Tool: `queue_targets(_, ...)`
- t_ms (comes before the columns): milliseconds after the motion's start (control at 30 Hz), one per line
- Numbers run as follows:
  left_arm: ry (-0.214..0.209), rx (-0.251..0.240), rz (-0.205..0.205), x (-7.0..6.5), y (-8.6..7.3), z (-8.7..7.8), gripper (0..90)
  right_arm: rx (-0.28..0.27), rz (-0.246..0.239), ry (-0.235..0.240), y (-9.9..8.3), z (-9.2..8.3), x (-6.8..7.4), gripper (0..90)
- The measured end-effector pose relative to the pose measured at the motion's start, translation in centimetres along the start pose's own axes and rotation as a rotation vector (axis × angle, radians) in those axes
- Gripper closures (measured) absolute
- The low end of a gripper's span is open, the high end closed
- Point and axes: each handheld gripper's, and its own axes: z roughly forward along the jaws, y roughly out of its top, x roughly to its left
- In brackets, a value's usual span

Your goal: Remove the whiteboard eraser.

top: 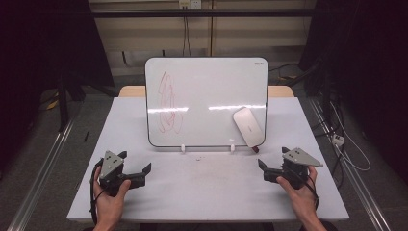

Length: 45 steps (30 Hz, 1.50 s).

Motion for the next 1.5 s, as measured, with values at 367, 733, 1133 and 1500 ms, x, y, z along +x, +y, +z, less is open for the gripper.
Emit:
queue_targets(367,-0.014,0.009,-0.002,-0.1,-0.2,0.0,4.3,-0.015,-0.071,-0.003,2.0,1.0,1.0,2.1)
queue_targets(733,-0.018,-0.003,-0.009,0.1,-0.1,-0.3,4.3,0.02,-0.111,-0.012,5.3,2.6,1.9,2.0)
queue_targets(1133,-0.02,0.006,0.006,0.0,-0.2,-0.2,4.4,0.038,-0.182,-0.026,7.8,4.5,2.4,6.1)
queue_targets(1500,-0.025,0.017,0.004,-0.1,-0.3,-0.1,4.4,0.063,-0.238,-0.061,7.7,6.2,2.7,10.2)
